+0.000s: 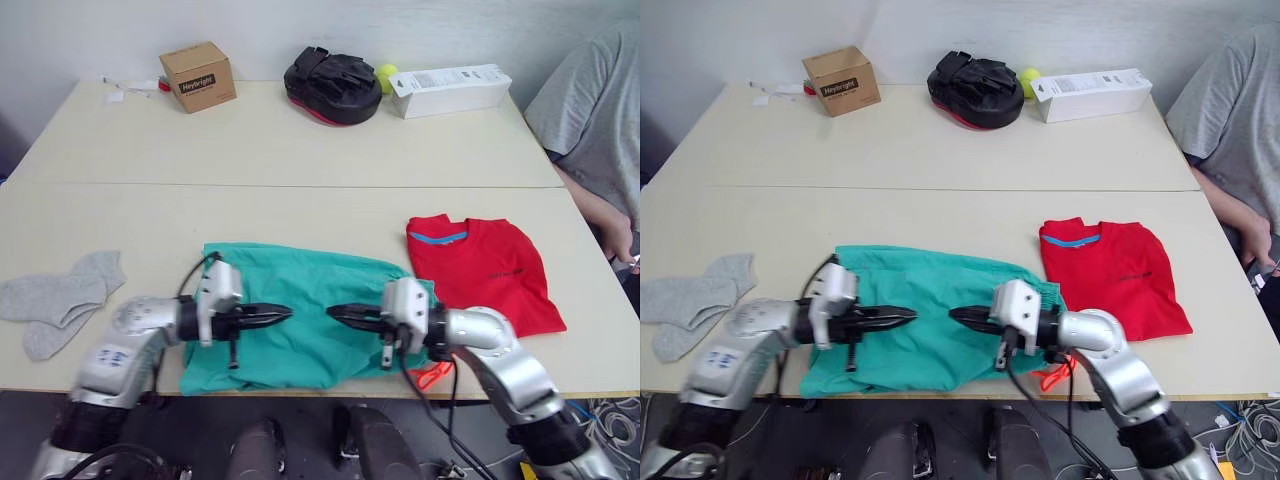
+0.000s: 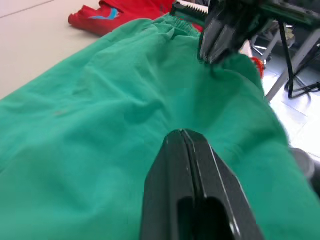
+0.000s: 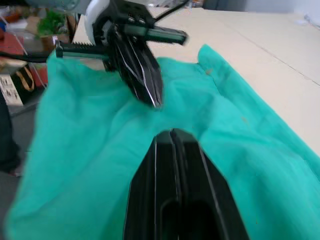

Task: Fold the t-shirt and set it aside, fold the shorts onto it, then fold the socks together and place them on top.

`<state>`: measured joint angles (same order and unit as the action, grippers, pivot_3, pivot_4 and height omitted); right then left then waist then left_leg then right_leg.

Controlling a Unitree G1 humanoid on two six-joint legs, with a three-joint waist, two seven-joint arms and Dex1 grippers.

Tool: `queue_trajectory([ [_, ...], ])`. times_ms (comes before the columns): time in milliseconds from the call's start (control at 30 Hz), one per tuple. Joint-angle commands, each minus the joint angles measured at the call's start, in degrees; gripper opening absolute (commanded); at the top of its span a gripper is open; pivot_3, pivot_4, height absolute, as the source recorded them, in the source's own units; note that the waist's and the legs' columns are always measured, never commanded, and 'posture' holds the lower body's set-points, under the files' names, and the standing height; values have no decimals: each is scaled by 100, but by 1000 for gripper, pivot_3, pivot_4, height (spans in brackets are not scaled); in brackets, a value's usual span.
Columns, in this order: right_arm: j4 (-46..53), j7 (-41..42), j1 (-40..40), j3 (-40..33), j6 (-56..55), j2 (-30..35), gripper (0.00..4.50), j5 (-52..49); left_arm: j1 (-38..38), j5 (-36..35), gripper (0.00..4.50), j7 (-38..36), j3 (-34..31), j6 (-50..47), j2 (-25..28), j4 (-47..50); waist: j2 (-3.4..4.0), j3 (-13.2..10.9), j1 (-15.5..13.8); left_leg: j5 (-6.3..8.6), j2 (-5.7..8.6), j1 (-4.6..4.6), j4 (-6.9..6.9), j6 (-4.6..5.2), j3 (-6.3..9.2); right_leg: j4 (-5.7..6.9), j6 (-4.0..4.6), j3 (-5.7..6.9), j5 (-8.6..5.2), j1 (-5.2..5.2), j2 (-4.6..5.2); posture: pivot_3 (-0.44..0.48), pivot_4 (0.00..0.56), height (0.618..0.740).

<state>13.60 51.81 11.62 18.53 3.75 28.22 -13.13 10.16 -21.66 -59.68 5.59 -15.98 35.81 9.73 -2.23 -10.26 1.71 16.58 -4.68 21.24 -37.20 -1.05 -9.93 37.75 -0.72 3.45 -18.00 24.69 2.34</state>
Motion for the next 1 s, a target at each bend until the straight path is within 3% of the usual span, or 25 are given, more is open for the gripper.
queue_trajectory([
  [33,-386,-248,28,46,-325,-259,0,315,8,434,49,289,150,170,-80,-183,0,0,10,0,0,-4,0,0,-5,1,0,-3,0,0,1,0,150,740],
  [233,-960,-1192,60,-266,-337,-655,0,877,28,848,49,1364,-47,129,-587,-519,-1,1,-1,-5,-1,-14,-5,6,-1,14,-3,-3,2,-6,6,0,150,740],
  [367,-1045,-1821,-12,-826,-137,-631,0,982,-306,826,49,1313,-198,95,-355,-447,0,2,16,-14,-1,-21,-2,13,-1,15,1,-4,11,-11,8,0,150,740],
  [567,-963,-2015,-344,-1399,-91,-396,0,882,-514,832,49,1272,-450,258,-139,-670,14,11,-34,-12,1,-23,8,14,6,12,3,-2,10,-14,10,0,150,740],
  [733,-527,-1336,-524,-1664,-204,-396,0,-51,-325,629,49,1316,-679,379,-256,-844,14,12,-32,-6,11,-20,6,41,6,6,-5,-2,15,-19,20,0,150,740],
  [833,218,-684,-720,-1605,597,-235,0,-1049,-170,198,49,954,-747,426,-350,-764,15,12,-17,-5,10,-18,12,43,9,6,-6,-1,15,-17,17,0,150,740],
  [1000,1078,-69,-822,-1208,1378,337,0,-1425,327,-343,49,351,-664,225,-432,-541,14,11,-9,-5,5,-14,10,40,12,6,-6,5,15,-14,13,0,150,740],
])
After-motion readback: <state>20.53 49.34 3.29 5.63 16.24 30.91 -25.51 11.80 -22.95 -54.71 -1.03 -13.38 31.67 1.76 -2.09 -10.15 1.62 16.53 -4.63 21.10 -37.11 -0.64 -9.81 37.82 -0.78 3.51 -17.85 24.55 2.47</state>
